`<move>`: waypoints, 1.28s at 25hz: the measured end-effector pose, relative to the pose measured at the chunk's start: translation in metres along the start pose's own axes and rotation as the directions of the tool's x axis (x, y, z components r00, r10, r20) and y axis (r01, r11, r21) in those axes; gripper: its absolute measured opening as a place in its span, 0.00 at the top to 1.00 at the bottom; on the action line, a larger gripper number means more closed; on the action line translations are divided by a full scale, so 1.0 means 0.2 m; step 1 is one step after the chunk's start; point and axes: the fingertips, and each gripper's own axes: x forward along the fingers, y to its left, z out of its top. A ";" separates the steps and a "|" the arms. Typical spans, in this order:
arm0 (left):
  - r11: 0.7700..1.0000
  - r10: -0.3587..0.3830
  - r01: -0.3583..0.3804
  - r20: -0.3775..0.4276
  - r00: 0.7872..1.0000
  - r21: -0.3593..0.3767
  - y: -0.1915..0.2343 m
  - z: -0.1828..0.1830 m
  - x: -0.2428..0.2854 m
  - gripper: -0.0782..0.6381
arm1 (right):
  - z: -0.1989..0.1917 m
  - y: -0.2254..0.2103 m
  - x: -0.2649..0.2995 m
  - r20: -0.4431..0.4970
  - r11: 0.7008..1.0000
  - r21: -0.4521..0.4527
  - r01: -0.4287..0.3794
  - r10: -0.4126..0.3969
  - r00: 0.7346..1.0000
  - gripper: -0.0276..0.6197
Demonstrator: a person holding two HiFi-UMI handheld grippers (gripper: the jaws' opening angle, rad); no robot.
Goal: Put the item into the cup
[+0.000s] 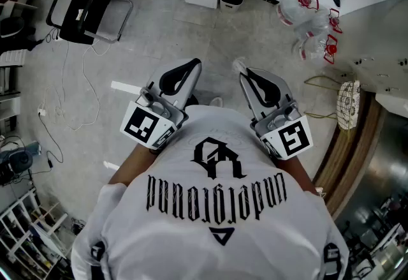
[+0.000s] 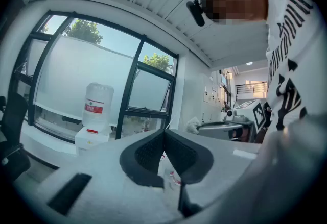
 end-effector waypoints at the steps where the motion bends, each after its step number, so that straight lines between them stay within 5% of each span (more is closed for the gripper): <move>1: 1.000 0.001 -0.001 0.001 1.000 -0.001 0.01 0.00 -0.01 0.87 | 0.00 0.00 0.01 0.000 1.000 0.002 0.002 -0.002 1.000 0.91; 32: 1.000 0.016 -0.015 0.027 1.000 -0.019 1.22 0.19 -0.39 0.87 | 0.19 0.07 1.13 -0.023 0.994 -0.053 0.092 -0.093 0.995 0.91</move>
